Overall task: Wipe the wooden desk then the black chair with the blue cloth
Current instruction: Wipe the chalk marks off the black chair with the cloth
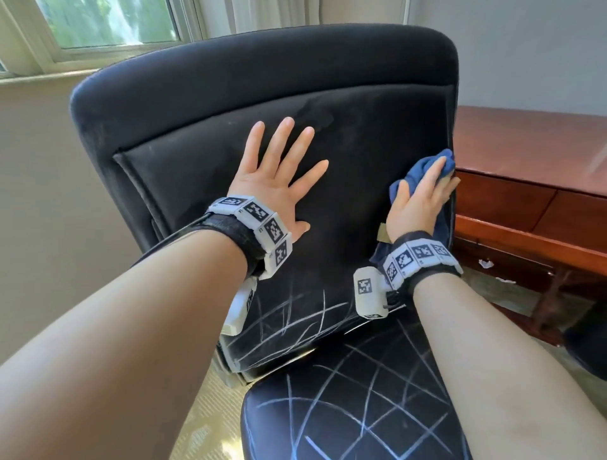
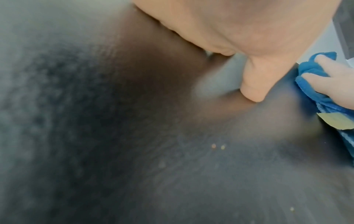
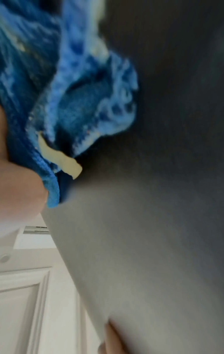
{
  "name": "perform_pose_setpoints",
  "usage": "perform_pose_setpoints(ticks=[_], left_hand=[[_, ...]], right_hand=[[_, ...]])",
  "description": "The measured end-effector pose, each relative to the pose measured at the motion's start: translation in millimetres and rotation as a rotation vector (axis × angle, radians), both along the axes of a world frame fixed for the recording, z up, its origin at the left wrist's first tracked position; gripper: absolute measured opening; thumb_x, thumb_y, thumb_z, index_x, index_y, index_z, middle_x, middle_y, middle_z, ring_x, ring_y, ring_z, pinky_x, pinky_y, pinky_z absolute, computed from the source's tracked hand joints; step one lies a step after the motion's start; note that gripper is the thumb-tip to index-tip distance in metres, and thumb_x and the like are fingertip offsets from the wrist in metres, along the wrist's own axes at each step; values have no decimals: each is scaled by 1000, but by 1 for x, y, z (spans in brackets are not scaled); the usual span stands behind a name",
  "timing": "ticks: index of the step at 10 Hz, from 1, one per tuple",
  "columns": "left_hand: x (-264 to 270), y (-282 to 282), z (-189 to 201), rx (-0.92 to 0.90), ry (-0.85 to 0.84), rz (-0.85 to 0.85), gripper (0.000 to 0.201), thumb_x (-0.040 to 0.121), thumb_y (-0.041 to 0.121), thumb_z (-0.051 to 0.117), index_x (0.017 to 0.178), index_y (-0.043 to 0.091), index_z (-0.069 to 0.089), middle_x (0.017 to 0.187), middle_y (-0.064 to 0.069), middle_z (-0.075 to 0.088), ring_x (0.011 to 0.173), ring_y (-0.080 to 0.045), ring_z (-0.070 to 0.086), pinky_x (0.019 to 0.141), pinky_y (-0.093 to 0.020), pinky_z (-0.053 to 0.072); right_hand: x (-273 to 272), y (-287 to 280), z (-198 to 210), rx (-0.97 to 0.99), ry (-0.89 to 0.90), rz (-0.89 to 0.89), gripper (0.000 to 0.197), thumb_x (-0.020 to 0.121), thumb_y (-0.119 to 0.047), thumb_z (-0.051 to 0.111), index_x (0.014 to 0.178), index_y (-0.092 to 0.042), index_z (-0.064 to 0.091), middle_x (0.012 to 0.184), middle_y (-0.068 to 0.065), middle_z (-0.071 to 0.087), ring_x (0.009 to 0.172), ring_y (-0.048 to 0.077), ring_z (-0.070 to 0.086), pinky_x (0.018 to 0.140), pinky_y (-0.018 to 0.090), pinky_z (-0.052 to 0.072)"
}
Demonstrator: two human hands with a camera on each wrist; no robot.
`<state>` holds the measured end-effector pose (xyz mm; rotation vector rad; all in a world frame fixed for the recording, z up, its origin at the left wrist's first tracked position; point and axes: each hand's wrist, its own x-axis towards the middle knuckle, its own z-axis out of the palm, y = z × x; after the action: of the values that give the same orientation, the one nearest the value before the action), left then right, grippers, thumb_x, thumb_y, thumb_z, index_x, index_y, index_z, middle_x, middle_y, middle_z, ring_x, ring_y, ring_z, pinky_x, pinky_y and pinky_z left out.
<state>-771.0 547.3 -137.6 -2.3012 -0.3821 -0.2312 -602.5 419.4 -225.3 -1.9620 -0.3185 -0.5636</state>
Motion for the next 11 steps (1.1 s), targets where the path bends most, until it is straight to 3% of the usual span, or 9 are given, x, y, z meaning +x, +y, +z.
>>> perform_pose_setpoints(ticks=[2, 3, 4, 5, 6, 7, 8, 9, 11], left_hand=[[0, 3, -3, 12, -13, -9, 87, 85, 73, 24, 144, 31, -23, 147, -14, -37, 132, -41, -36, 102, -60, -24], [1, 2, -3, 18, -8, 2, 87, 85, 73, 23, 144, 31, -24, 147, -14, -38, 132, -41, -36, 102, -60, -24], [0, 2, -2, 21, -4, 12, 86, 84, 73, 22, 143, 31, -25, 147, -14, -38, 132, -41, -36, 102, -60, -24], [0, 2, -2, 18, 4, 19, 86, 84, 73, 22, 143, 31, -25, 146, -14, -39, 132, -41, -37, 102, -60, -24], [2, 2, -2, 20, 10, 22, 86, 84, 73, 22, 143, 31, -26, 146, -14, -39, 131, -41, -37, 102, -61, -24], [3, 3, -3, 26, 2, 18, 86, 84, 73, 21, 142, 31, -27, 146, -14, -39, 131, -41, -37, 102, -61, -24], [2, 3, -4, 35, 2, 30, 86, 84, 73, 20, 142, 30, -28, 146, -14, -39, 131, -41, -37, 101, -61, -25], [3, 4, -4, 39, 5, 44, 86, 84, 73, 20, 142, 31, -28, 146, -14, -40, 131, -41, -38, 100, -60, -25], [1, 2, -4, 42, 1, 46, 86, 84, 74, 20, 142, 31, -26, 146, -14, -39, 131, -41, -37, 100, -60, -26]], right_hand=[[17, -34, -47, 212, 287, -196, 63, 98, -23, 40, 150, -9, 7, 151, 23, 17, 138, 36, 24, 111, 38, 22], [-2, -34, -72, 176, 365, -181, 63, 99, -22, 39, 149, -5, 7, 150, 26, 17, 138, 40, 21, 111, 40, 19], [-20, -17, -69, 74, 258, -75, 63, 99, -19, 39, 149, -6, 4, 154, 25, 0, 143, 36, -2, 114, 36, 5], [-12, -9, -45, 39, 146, -28, 61, 99, -17, 38, 149, -6, 5, 155, 22, -4, 143, 35, -8, 115, 35, 1], [10, -22, -25, 112, 145, -24, 59, 100, -17, 36, 150, -8, 5, 155, 23, 2, 144, 34, -1, 114, 35, 6], [33, -44, -26, 229, 264, -95, 53, 100, -18, 34, 149, -7, 15, 149, 22, 23, 138, 32, 25, 106, 30, 20], [35, -59, -50, 274, 542, -166, 47, 101, -21, 31, 145, -4, 26, 143, 22, 37, 129, 33, 38, 99, 30, 28], [11, -51, -71, 318, 566, -174, 50, 101, -20, 35, 146, -3, 22, 146, 24, 30, 133, 34, 33, 104, 31, 24], [-3, -19, -36, 163, 208, -38, 57, 100, -17, 37, 149, -9, 10, 155, 22, 1, 144, 32, 3, 112, 28, 11]])
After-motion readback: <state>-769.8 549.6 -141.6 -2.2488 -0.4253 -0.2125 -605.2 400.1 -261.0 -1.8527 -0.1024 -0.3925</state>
